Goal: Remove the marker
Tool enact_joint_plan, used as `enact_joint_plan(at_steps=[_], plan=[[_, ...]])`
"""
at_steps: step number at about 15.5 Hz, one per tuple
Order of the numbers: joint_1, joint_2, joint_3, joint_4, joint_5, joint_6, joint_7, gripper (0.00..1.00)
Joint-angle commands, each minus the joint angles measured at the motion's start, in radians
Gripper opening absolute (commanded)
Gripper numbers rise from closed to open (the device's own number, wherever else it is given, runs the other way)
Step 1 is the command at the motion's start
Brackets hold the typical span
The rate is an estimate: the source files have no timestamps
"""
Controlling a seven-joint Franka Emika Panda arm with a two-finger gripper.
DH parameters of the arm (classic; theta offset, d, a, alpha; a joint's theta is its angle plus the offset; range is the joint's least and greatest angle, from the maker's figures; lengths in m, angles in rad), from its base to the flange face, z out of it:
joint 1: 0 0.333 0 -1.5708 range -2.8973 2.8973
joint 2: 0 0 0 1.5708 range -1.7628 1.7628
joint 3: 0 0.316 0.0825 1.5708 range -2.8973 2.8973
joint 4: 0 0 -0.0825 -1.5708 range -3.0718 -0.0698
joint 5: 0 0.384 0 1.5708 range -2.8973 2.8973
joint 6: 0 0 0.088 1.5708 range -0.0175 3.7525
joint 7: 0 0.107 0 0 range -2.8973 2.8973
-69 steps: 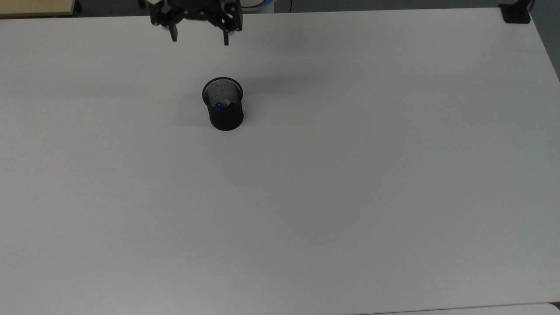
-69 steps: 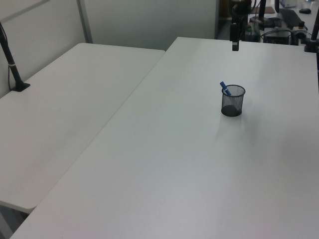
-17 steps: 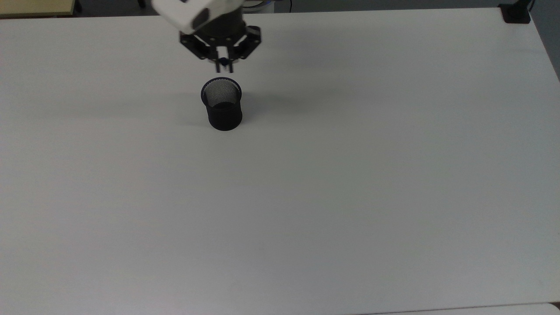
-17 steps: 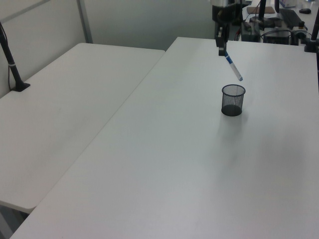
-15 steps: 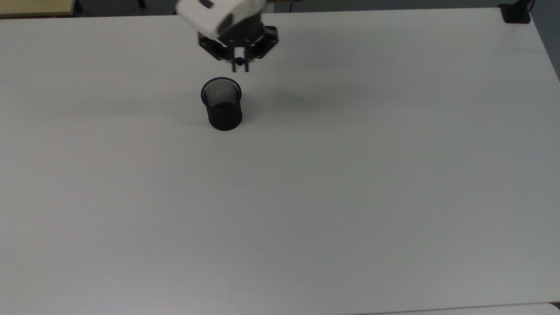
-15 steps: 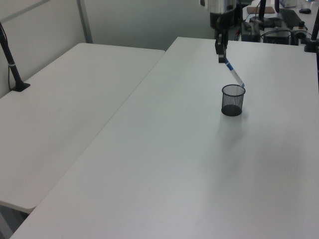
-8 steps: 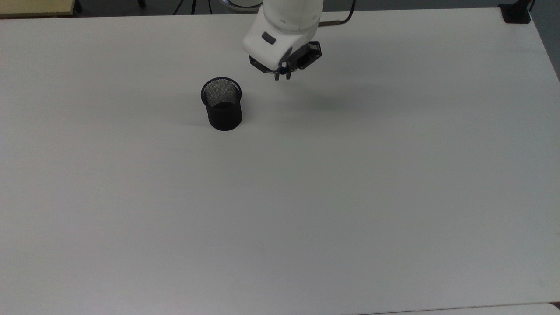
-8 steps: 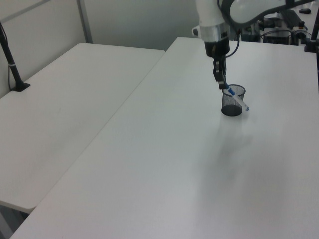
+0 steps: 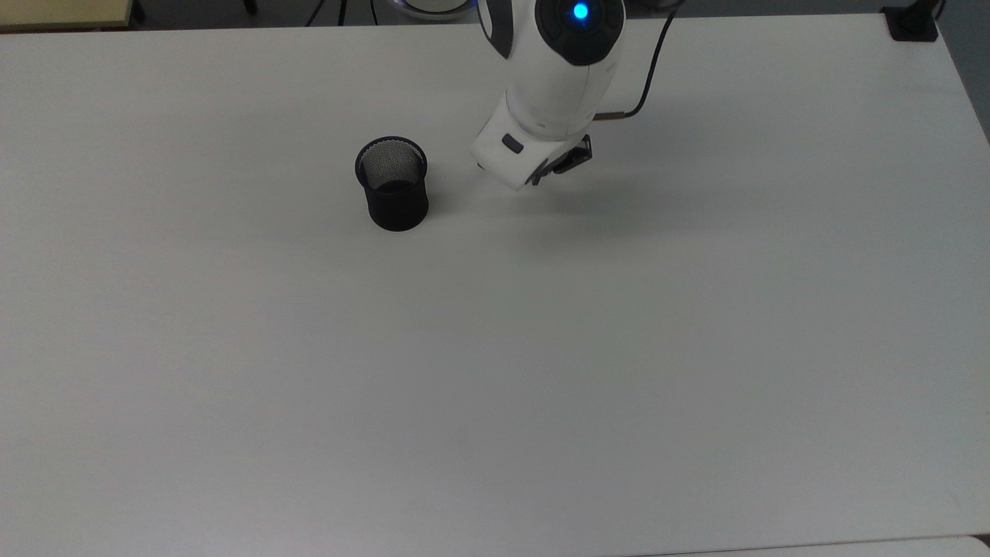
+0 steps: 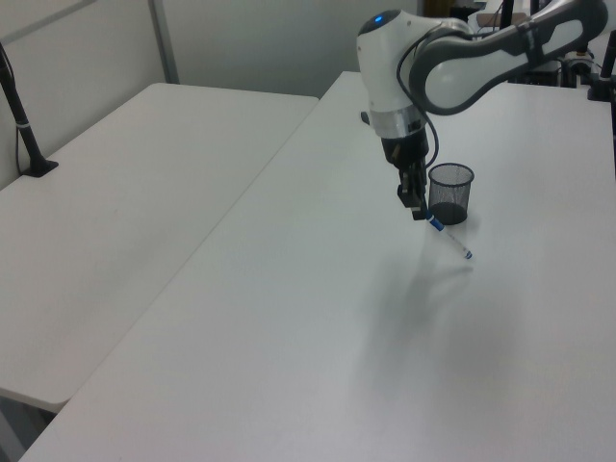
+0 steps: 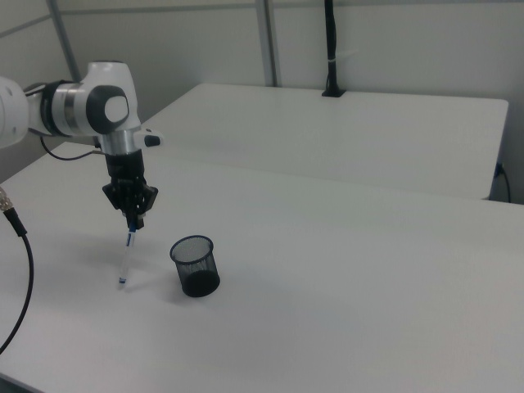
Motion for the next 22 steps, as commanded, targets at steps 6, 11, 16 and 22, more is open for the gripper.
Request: enact_joint_plan(at_steps=[6,11,16,22], plan=[[0.018,0.029,-0.010,-0.005,-0.002,0.052,0.031,0.92],[0.001,-0.033,-0.021,0.013,-0.039,0.051,0.048,1.00],[-0.098,-0.178,-0.023,0.009,-0.035,0.038,0.005,1.00],[-0.241,-0.377,0.005,-0.042,-0.016,-0.081,-0.071,1.00]])
